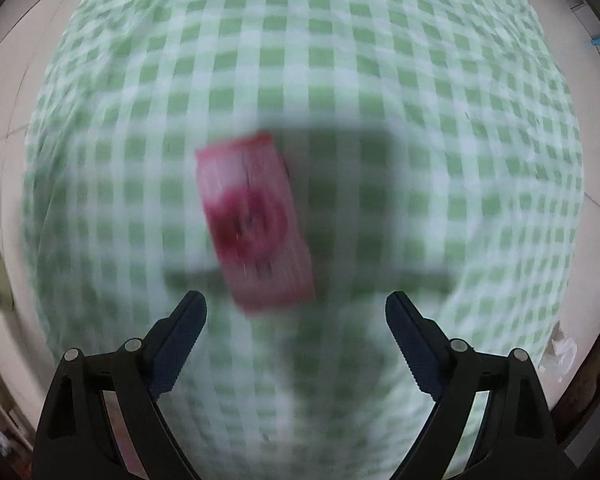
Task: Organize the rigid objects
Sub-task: 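Grasp the pink soap box with the right gripper, then pass the pink soap box to the left gripper and place it in the box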
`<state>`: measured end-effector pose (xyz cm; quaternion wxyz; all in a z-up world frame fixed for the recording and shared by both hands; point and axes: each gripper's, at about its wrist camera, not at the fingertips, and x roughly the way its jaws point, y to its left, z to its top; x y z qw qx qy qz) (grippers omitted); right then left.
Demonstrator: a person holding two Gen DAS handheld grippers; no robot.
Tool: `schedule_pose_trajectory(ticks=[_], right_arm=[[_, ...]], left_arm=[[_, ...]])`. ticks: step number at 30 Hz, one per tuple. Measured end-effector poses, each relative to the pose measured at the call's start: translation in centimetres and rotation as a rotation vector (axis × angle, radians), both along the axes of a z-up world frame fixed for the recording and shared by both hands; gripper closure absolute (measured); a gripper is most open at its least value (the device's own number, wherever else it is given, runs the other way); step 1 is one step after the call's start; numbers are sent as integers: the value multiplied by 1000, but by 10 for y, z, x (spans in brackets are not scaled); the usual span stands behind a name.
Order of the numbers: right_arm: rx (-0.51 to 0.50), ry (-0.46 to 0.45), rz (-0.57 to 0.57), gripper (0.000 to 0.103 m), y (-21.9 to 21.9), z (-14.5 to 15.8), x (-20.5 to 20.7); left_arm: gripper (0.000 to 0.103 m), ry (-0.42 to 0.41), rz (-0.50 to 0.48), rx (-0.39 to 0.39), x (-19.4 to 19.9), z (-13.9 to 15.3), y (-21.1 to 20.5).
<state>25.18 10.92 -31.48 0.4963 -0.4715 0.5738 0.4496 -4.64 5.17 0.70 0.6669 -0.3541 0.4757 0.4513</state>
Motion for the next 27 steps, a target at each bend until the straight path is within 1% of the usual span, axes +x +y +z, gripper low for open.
schedule_pose_trajectory(ticks=[1,2,3,4,5,6,7,9,11,14,15,17,18,22,23,25,27], right_arm=[[14,-2,-2,14,7,-2,-2],[30,-3,2,22,13,-3,-3],[36,-4,9,45,17,-3,-4],[44,19,14,61,20,-3,-6],[58,42,10,63,21,-1,-8],[75,50,5,64,21,3,-9],[119,86,-2,64,18,12,-11],[180,186,-11,65,11,31,-17],[227,275,0,65,-5,53,-24],[285,373,21,65,-37,90,-35],[299,407,24,65,-46,98,-38],[308,464,7,65,-63,111,-52],[315,493,6,65,-68,120,-59],[395,551,30,65,-90,156,-82],[406,572,33,65,-94,158,-89],[434,604,64,65,-97,172,-101],[457,619,106,65,-107,192,-105]], left_arm=[[0,8,4,10,1,-1,1],[0,24,7,21,1,-1,2],[0,33,9,26,2,-2,2],[0,33,13,26,4,-2,2],[0,21,18,21,4,-2,2],[0,4,21,14,6,-1,1],[0,-23,21,8,6,1,2],[0,-49,18,8,6,3,1],[0,-60,11,13,6,5,0],[1,-77,4,3,4,1,-2],[2,-81,-1,-6,4,-2,-4],[9,-87,-3,-23,3,-5,-3],[10,-93,-1,-34,3,-7,-2],[10,-122,8,-79,1,-10,2],[10,-140,7,-94,-1,-11,2],[11,-188,3,-122,-2,-11,2],[20,-238,-11,-132,-4,-8,-3]])
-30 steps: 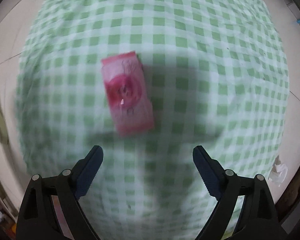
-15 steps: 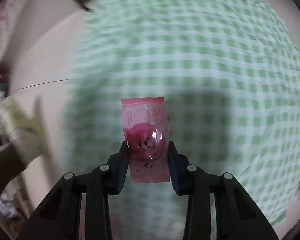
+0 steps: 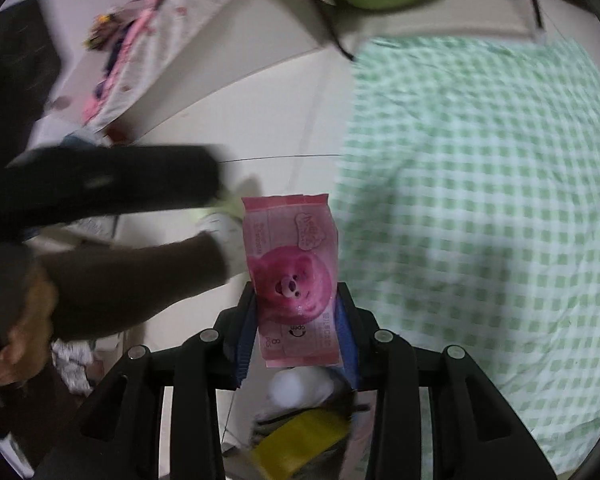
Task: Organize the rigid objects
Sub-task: 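Pass the pink soap box to the left gripper and place it in the box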
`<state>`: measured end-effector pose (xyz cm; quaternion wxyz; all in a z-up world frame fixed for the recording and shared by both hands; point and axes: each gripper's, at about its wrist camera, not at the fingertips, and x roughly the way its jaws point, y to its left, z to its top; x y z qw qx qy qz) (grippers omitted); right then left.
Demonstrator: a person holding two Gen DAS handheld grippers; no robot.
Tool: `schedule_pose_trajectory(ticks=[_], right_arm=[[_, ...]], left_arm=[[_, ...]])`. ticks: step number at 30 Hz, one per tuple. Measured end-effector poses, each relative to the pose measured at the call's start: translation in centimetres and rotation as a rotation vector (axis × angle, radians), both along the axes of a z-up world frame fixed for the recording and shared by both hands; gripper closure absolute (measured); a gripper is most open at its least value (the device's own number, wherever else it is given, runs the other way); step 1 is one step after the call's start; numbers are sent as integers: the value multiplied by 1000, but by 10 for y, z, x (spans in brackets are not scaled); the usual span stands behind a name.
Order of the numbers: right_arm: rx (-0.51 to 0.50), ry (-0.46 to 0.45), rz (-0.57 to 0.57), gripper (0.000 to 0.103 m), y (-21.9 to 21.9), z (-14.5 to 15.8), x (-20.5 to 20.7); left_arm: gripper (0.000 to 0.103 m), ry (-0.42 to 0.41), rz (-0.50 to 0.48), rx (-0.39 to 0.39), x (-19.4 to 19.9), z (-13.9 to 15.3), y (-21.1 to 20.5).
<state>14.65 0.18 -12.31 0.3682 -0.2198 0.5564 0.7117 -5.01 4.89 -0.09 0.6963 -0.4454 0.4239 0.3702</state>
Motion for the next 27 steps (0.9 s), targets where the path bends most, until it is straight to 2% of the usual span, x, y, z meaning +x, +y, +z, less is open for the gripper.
schedule_pose_trajectory(ticks=[2,3,5,6,7,8,9,11,15,17,23,25,27], right_arm=[[33,-4,27,65,-11,17,-7],[44,-8,30,65,-17,25,-8],[53,9,26,64,-26,37,-9],[50,17,23,64,-29,40,-9],[37,14,23,63,-32,41,-9],[2,10,26,56,-33,37,-9],[-66,-11,27,38,-35,29,-9],[-226,-90,18,17,-38,5,-7],[-377,-182,-46,17,-57,-27,7],[-435,-249,-28,17,-64,-40,6],[-443,-547,125,18,-78,-63,-9],[-430,-584,159,18,-82,-64,-12],[-418,-592,173,12,-84,-63,-16]], left_arm=[[38,-39,-6,-18,-3,1,-7],[43,-63,-11,-35,-4,0,-11],[77,-79,-31,-63,-3,-4,-19],[78,-61,-35,-50,-2,-5,-23],[87,-42,-38,-43,-1,-8,-25],[88,-16,-32,-46,-1,-14,-29],[88,6,-22,-53,-2,-21,-33],[89,28,-14,-92,-4,-36,-37],[89,93,-39,-151,5,-60,-45],[89,125,-57,-158,14,-68,-47],[89,101,7,-216,27,-87,-43],[89,105,45,-214,28,-94,-42],[89,133,62,-188,30,-105,-42]])
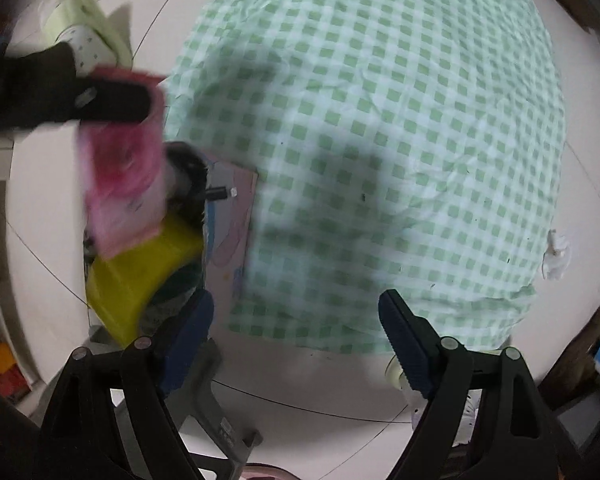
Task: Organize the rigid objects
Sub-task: 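Pass the pink soap box to the left gripper and place it in the box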
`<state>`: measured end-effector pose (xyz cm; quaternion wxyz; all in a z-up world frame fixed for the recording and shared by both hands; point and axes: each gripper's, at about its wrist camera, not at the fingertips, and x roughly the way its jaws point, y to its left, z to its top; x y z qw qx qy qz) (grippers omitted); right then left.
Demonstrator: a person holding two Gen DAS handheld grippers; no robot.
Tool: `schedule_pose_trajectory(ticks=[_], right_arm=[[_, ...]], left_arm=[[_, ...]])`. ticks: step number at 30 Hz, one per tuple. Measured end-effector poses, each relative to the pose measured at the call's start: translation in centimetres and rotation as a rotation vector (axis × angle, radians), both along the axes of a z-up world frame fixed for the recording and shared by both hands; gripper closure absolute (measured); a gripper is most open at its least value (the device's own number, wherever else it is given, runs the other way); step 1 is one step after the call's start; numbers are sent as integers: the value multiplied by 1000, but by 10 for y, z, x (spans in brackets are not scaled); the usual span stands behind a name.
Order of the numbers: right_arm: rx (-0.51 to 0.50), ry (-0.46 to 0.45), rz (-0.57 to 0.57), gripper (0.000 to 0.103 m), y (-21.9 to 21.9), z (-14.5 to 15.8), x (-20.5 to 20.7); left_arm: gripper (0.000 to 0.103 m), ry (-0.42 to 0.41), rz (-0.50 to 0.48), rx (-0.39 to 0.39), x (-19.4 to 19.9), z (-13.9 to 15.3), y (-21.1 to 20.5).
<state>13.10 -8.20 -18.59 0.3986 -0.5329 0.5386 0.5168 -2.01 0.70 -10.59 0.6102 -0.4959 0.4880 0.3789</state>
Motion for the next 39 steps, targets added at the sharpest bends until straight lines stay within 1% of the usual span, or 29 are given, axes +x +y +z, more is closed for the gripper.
schedule_pose_trajectory(ticks=[1,3,5,6,7,8,9,10,11,13,16,19,21,22,24,25,27,29,30,31,33,35,37,39], right_arm=[[4,3,3,12,0,0,-1],[12,23,-8,11,-2,3,-1],[7,57,-49,10,-1,8,4],[3,73,-74,7,0,10,6],[-2,81,-90,7,2,10,7],[-5,84,-105,7,3,9,9],[-5,80,-114,7,3,8,11],[-3,72,-121,7,3,8,14],[-2,67,-123,7,2,9,15],[-3,65,-125,7,0,11,17],[-7,72,-135,7,0,12,17],[-5,99,-134,7,1,12,13],[-2,111,-122,7,7,11,9],[3,109,-110,8,10,11,7],[29,99,-86,19,14,12,4],[47,102,-79,29,16,13,2],[86,127,-82,48,20,17,1],[109,171,-105,55,25,19,2],[122,184,-114,55,27,20,2],[140,193,-122,55,29,20,4],[156,183,-115,55,34,13,4],[151,199,-108,55,38,2,2],[125,211,-96,55,36,-6,-2],[89,200,-66,54,30,-9,-9]], left_arm=[[89,26,-4,18,4,-3,-1],[89,91,-42,38,15,-8,-8],[89,124,-77,60,26,-12,-23],[89,137,-91,71,32,-12,-29],[89,151,-115,81,37,-13,-35],[88,153,-134,71,42,-15,-41],[88,144,-135,40,43,-18,-43],[88,126,-114,-18,43,-25,-46],[88,115,-98,-46,41,-29,-48],[88,140,-102,-53,41,-35,-48],[87,132,-89,-126,40,-51,-46],[87,91,-59,-163,36,-56,-39],[87,41,-5,-207,27,-62,-33],[87,16,21,-232,23,-65,-30],[86,-14,57,-264,8,-65,-23],[83,-30,77,-285,3,-66,-22],[71,-78,144,-338,-10,-69,-22],[52,-146,215,-381,-23,-68,-23],[49,-168,240,-402,-28,-68,-23],[49,-176,267,-404,-34,-67,-22],[47,-193,275,-424,-39,-68,-22],[46,-218,313,-433,-49,-69,-20],[42,-218,337,-406,-56,-62,-19],[29,-213,331,-358,-65,-51,-14]])
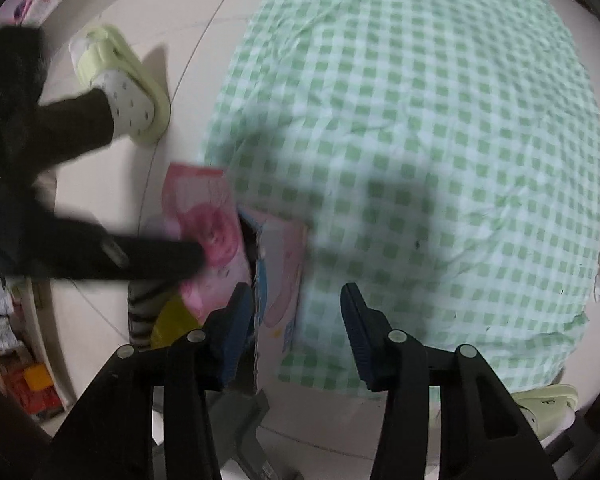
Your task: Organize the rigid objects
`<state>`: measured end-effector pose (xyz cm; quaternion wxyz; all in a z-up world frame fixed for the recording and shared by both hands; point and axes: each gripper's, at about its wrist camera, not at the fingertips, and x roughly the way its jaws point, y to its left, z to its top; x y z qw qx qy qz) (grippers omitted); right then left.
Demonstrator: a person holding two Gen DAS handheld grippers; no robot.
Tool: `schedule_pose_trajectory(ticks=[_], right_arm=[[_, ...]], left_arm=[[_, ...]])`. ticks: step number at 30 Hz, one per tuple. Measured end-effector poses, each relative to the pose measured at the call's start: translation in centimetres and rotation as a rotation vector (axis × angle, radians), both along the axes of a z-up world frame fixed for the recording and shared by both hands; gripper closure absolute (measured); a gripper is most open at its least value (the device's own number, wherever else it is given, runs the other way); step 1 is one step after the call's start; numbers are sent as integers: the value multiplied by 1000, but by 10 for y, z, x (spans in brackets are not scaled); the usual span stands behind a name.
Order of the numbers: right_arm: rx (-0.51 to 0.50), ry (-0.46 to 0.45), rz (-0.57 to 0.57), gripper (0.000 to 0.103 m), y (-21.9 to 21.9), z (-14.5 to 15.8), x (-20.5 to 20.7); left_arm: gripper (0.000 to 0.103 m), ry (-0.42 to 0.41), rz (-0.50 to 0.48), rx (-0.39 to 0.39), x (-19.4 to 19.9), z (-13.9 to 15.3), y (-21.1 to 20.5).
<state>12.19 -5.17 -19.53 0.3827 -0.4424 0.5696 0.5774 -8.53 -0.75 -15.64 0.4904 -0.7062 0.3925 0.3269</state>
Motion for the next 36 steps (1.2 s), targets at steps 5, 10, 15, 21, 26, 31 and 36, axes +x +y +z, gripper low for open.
schedule_pose_trajectory(ticks=[5,10,15,21,26,31,36], right_arm=[[-93,-38,82,15,-17,3,-12],[-137,-80,110,0,-34,18,-2],[-117,-267,-14,0,-61,37,20],[-123,-86,-297,0,-99,64,52],[-83,-62,-385,0,-118,77,52],[-53,-29,-380,0,-109,84,45],[-39,-71,-347,0,-107,86,40]], left_arm=[[1,77,-38,109,-9,23,2],[0,192,-146,214,2,47,-12],[0,411,-308,396,40,82,-43],[0,445,-350,479,58,103,-91],[0,473,-384,526,66,108,-104],[0,467,-398,550,60,114,-103],[0,462,-409,562,57,115,-106]])
